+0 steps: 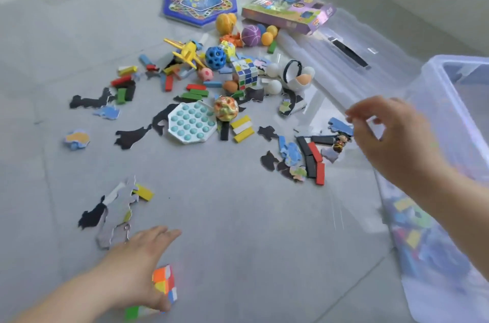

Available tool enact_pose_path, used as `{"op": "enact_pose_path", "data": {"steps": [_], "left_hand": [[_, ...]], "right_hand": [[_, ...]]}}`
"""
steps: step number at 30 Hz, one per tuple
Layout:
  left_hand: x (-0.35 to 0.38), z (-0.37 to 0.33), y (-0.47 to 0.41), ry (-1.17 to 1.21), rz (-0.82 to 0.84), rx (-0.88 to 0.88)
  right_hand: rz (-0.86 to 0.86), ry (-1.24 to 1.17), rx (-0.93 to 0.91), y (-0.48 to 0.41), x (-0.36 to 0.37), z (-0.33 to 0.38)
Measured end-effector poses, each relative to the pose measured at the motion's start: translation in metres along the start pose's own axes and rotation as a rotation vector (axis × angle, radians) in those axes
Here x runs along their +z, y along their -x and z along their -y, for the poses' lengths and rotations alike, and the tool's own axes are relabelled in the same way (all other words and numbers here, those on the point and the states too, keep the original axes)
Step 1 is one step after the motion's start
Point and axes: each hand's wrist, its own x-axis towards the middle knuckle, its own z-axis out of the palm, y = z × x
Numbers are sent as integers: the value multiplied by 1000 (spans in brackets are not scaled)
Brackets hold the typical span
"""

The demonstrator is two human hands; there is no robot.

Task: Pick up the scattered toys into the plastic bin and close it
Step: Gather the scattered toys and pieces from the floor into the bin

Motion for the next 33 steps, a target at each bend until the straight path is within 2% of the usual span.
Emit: {"op": "enact_pose_path", "data": {"steps": [2,5,8,10,13,15,18,22,24,26,30,33], "left_hand": [[18,12,3,-56,64,-40],[43,19,3,-81,38,-93],[56,23,-2,74,-51,-110],[58,27,-7,259,-137,-101],[56,28,-18,478,-265,-24],[52,31,-23,549,-273,35],[50,48,-19,604,-305,-4],[69,89,-2,552,-532,-291],[83,106,5,512,-539,-438],[95,114,9,488,-464,-527],[100,117,9,561,-405,-537],[103,118,6,574,-399,-500]], "right_hand": [[206,57,14,-1,43,9],[511,124,40,13,102,19],[689,183,12,36,142,28],[797,205,-22,55,155,35],[913,212,-173,72,167,50],[951,146,-258,76,174,66],[1005,130,-403,80,187,92],[1078,296,-548,92,211,119],[1056,404,-587,97,219,124],[950,407,-590,98,225,119],[736,434,-474,76,223,103],[737,343,-288,55,213,90]]}}
